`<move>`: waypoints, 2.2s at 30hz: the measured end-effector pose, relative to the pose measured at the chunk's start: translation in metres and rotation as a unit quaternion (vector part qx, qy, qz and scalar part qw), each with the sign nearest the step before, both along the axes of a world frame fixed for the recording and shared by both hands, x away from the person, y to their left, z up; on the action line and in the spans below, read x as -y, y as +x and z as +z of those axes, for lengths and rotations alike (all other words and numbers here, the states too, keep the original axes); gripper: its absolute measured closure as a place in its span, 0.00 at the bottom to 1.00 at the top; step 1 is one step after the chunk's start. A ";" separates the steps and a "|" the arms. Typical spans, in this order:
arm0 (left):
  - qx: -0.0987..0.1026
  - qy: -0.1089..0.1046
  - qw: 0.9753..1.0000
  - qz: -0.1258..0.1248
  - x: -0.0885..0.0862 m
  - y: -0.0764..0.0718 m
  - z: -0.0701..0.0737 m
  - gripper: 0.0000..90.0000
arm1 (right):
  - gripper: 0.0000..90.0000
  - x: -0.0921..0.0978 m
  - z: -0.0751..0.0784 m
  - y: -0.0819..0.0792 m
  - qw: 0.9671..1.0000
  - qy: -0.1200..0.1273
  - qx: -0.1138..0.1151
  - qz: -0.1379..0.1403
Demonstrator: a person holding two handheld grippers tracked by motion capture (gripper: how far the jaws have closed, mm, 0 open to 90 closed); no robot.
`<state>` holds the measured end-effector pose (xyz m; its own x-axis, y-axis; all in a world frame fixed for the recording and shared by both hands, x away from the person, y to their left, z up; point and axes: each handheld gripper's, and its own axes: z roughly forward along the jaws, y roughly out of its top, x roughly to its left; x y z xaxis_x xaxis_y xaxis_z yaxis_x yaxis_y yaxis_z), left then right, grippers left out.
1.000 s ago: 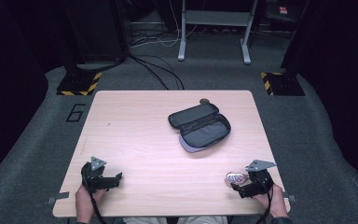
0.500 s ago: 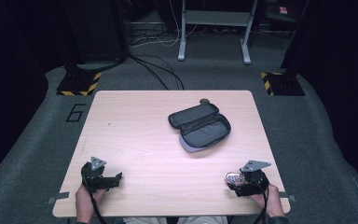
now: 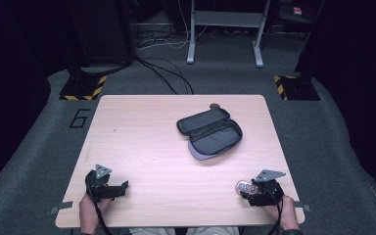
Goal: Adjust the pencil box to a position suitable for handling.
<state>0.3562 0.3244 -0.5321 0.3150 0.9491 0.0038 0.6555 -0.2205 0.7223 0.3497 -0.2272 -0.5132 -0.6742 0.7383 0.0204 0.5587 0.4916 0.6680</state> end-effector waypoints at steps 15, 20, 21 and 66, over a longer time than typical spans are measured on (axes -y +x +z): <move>0.000 0.000 1.000 0.000 0.000 0.000 0.000 0.01 | 0.49 0.000 -0.001 -0.006 1.000 -0.004 0.000 -0.011; 0.000 0.000 1.000 0.000 0.000 0.000 0.000 0.01 | 0.53 -0.001 0.000 -0.008 1.000 -0.002 -0.001 -0.018; 0.000 0.000 1.000 0.001 0.000 0.000 0.000 0.01 | 0.53 -0.002 -0.001 -0.008 1.000 -0.002 0.001 -0.018; 0.000 0.000 1.000 0.001 0.000 0.000 0.000 0.01 | 0.23 -0.017 0.060 0.102 0.995 0.046 -0.010 -0.089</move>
